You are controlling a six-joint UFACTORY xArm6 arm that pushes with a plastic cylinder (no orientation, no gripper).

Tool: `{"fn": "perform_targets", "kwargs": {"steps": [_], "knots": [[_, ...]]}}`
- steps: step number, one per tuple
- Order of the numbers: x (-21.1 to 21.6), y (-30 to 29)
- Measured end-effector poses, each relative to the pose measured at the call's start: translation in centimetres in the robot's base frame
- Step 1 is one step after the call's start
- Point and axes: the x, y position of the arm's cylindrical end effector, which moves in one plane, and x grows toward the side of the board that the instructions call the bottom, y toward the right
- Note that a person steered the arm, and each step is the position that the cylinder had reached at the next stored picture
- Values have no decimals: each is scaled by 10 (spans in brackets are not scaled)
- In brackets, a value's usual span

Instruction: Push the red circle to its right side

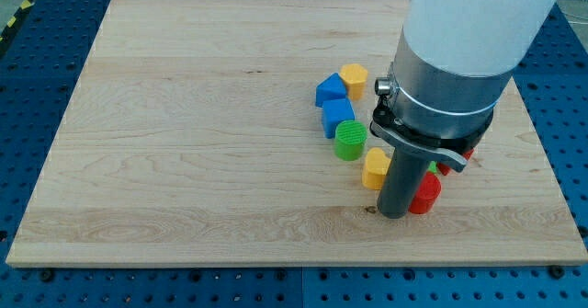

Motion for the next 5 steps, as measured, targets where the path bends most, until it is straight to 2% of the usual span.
{"fn": "perform_targets", "kwargs": {"steps": [5], "knots": [[0,27]]}}
